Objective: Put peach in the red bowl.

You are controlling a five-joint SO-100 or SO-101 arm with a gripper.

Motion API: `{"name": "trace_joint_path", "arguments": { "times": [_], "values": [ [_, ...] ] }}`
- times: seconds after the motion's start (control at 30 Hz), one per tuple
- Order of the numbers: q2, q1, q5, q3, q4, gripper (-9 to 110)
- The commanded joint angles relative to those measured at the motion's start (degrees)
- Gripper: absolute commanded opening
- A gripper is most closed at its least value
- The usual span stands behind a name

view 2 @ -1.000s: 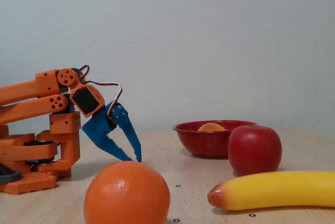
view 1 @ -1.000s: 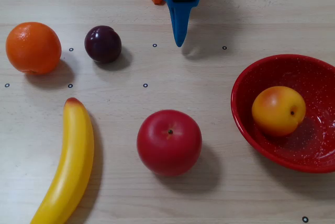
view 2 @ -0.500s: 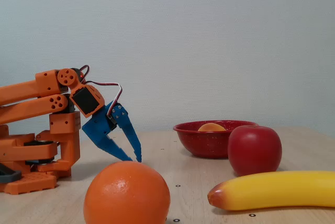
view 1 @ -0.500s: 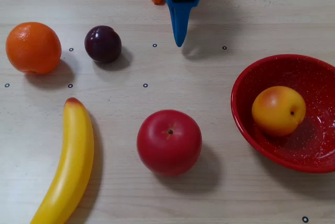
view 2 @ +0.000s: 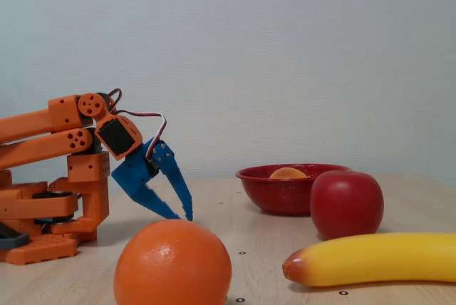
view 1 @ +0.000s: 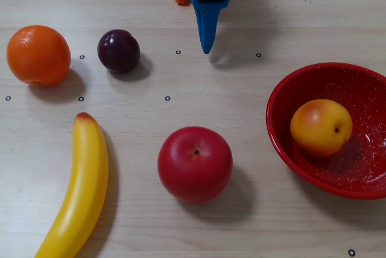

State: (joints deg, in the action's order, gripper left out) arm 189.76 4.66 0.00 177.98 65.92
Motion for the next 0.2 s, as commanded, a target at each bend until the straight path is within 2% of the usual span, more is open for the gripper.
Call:
{"name": "trace_joint_path", "arguments": {
  "times": [0.0, 0.17],
  "values": [
    [1.14, -2.55, 0.7, -0.09, -1.14, 0],
    [1.14, -2.55, 0.7, -0.09, -1.14, 0]
  ]
}}
